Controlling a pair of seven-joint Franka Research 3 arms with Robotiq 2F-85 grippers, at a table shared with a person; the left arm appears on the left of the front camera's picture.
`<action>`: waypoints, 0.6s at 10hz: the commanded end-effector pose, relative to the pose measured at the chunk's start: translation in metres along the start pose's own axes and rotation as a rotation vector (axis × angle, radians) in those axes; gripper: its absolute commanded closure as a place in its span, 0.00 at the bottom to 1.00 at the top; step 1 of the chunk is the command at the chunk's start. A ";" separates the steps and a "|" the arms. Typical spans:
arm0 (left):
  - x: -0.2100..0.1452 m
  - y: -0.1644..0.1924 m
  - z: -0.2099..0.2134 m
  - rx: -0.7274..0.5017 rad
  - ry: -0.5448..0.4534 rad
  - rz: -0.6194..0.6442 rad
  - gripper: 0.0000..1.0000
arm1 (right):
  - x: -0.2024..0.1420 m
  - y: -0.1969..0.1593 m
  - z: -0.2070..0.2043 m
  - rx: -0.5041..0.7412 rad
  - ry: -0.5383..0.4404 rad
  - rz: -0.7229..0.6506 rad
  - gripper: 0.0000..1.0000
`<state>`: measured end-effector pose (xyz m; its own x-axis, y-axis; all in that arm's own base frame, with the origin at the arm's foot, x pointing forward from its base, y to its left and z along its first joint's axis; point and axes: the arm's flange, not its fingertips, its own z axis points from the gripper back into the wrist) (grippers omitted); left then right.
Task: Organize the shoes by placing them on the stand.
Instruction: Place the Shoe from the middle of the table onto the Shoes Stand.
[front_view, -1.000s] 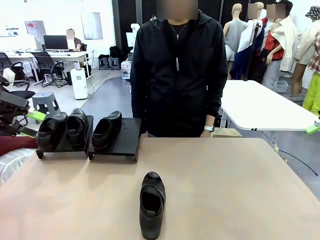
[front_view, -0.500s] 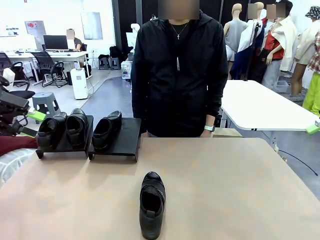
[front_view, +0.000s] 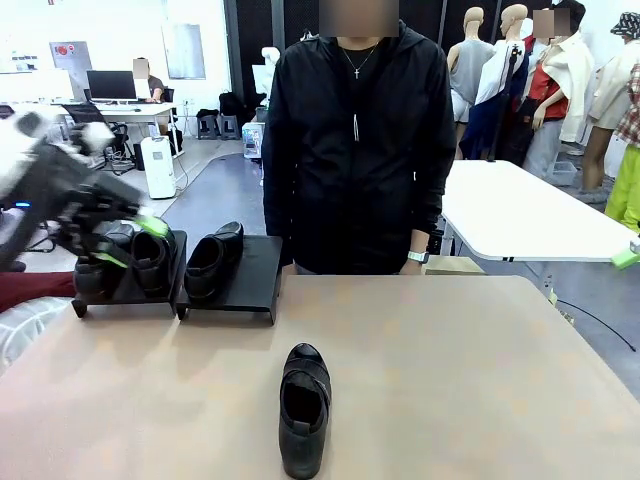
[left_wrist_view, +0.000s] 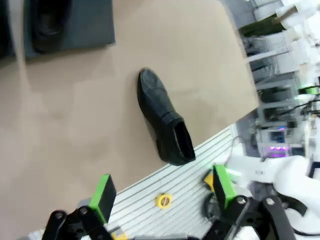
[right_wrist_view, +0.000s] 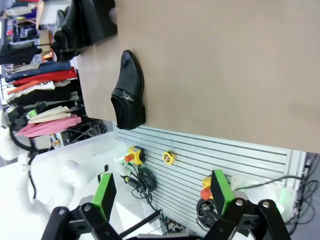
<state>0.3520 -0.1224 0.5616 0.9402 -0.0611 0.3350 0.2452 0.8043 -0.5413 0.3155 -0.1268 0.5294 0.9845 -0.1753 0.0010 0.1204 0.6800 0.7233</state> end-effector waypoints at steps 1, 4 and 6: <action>0.004 -0.048 -0.082 0.252 0.136 0.019 0.00 | -0.003 -0.002 0.002 -0.007 0.008 0.016 0.00; -0.023 -0.070 -0.162 0.416 0.152 0.001 0.00 | -0.003 -0.002 0.002 -0.007 0.008 0.016 0.00; -0.033 -0.076 -0.159 0.375 0.144 -0.018 0.00 | -0.003 -0.002 0.002 -0.007 0.008 0.016 0.00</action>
<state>0.3402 -0.2860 0.4499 0.9692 -0.1777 0.1704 0.2116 0.9551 -0.2075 0.3148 -0.1268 0.5296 0.9846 -0.1745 -0.0006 0.1208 0.6794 0.7237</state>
